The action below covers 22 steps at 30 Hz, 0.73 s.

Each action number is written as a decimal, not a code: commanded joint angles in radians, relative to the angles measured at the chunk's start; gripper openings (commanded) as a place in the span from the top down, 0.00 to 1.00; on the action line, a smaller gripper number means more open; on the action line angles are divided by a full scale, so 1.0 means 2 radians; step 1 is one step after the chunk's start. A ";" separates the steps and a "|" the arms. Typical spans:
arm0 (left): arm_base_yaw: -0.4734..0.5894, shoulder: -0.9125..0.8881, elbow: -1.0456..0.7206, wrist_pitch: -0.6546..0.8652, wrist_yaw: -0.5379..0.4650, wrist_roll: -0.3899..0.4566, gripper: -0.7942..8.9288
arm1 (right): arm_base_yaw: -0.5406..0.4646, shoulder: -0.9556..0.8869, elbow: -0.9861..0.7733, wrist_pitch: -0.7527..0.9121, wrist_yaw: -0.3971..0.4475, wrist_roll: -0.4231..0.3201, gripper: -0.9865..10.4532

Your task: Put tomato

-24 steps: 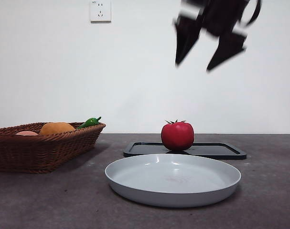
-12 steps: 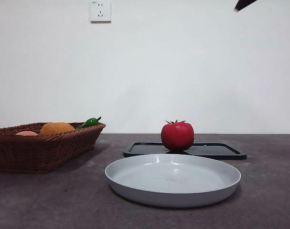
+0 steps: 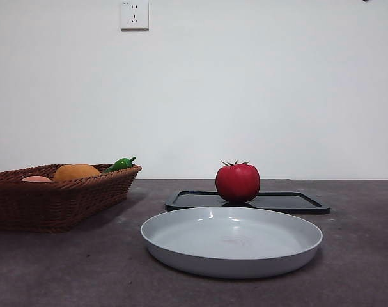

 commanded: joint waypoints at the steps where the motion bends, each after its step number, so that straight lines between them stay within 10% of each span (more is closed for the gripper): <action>1: -0.002 0.003 0.005 0.005 0.003 0.004 0.34 | 0.017 -0.029 -0.031 0.003 -0.003 0.021 0.49; 15: -0.002 0.003 0.005 0.005 0.003 0.004 0.37 | 0.036 -0.085 -0.083 0.006 -0.005 0.018 0.51; 22: -0.002 0.003 0.005 0.005 0.003 0.004 0.72 | 0.036 -0.085 -0.083 0.008 -0.004 0.018 0.87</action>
